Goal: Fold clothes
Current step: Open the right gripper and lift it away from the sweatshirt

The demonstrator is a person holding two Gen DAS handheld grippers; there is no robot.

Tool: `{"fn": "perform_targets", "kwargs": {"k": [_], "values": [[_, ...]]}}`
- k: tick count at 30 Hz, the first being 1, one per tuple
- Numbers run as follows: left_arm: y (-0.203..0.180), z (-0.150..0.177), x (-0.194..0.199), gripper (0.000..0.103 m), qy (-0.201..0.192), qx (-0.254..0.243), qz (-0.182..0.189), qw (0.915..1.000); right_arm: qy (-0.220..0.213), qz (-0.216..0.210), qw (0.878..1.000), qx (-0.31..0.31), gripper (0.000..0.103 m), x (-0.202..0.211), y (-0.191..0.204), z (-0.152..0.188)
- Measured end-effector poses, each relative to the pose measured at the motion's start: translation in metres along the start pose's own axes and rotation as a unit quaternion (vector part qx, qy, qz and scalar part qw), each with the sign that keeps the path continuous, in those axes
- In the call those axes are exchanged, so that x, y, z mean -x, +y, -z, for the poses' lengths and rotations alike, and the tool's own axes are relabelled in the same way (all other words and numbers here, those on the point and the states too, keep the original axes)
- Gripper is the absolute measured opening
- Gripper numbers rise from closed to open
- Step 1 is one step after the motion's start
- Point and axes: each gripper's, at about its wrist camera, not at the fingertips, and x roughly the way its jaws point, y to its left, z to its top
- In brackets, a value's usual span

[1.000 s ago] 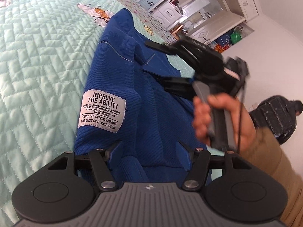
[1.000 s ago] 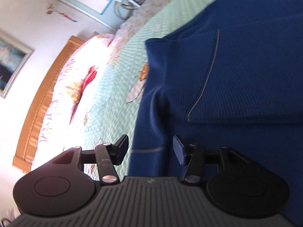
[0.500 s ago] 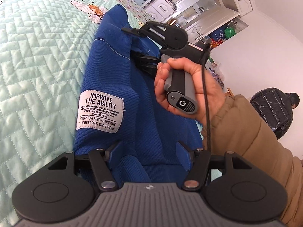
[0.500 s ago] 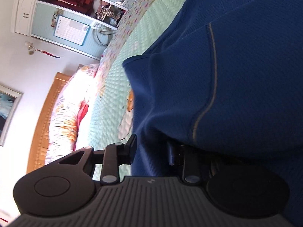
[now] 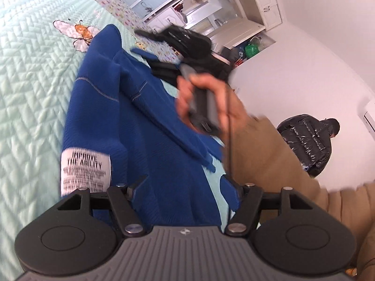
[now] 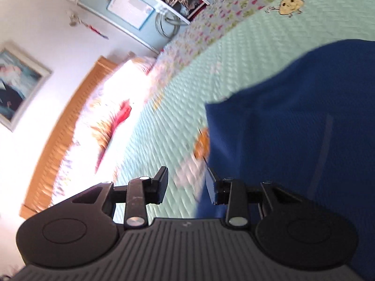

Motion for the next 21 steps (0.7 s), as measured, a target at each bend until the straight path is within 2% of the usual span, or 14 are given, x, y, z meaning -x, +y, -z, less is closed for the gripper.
{"fn": "perform_targets", "kwargs": {"k": [3, 5, 7, 8, 9, 14, 16, 18, 19, 21], "values": [[0.012, 0.001, -0.005, 0.068, 0.006, 0.021, -0.003, 0.9998, -0.010, 0.009, 1.000, -0.009, 0.038, -0.038, -0.010, -0.031], [0.018, -0.001, -0.009, 0.068, 0.015, 0.031, -0.002, 0.9994, -0.001, 0.014, 1.000, -0.005, 0.041, -0.061, -0.019, -0.043], [0.019, -0.003, -0.013, 0.068, 0.024, 0.030, -0.001, 0.9992, 0.030, 0.044, 0.998, -0.022, 0.043, -0.089, -0.036, -0.046], [0.019, -0.002, -0.014, 0.068, 0.030, 0.027, -0.001, 0.9992, 0.041, 0.057, 0.997, -0.021, 0.037, -0.101, -0.044, -0.044], [0.018, -0.001, -0.015, 0.068, 0.035, 0.025, -0.001, 0.9991, 0.036, 0.052, 0.998, -0.020, 0.030, -0.100, -0.045, -0.044], [0.019, -0.001, -0.018, 0.069, 0.041, 0.024, 0.004, 0.9988, 0.023, 0.028, 0.999, -0.020, 0.030, -0.091, -0.049, -0.041], [0.021, -0.001, -0.017, 0.072, 0.040, 0.031, 0.007, 0.9987, 0.017, 0.025, 0.999, -0.035, 0.033, -0.078, -0.047, -0.043], [0.022, 0.000, -0.018, 0.072, 0.039, 0.033, 0.007, 0.9987, -0.011, 0.016, 0.999, -0.039, 0.046, -0.063, -0.039, -0.045], [0.022, 0.000, -0.018, 0.072, 0.039, 0.033, 0.007, 0.9987, -0.020, -0.006, 0.999, -0.041, 0.049, -0.060, -0.036, -0.047], [0.023, 0.002, -0.018, 0.072, 0.039, 0.032, 0.006, 0.9987, -0.012, -0.044, 0.998, -0.043, 0.052, -0.065, -0.031, -0.049]]}}
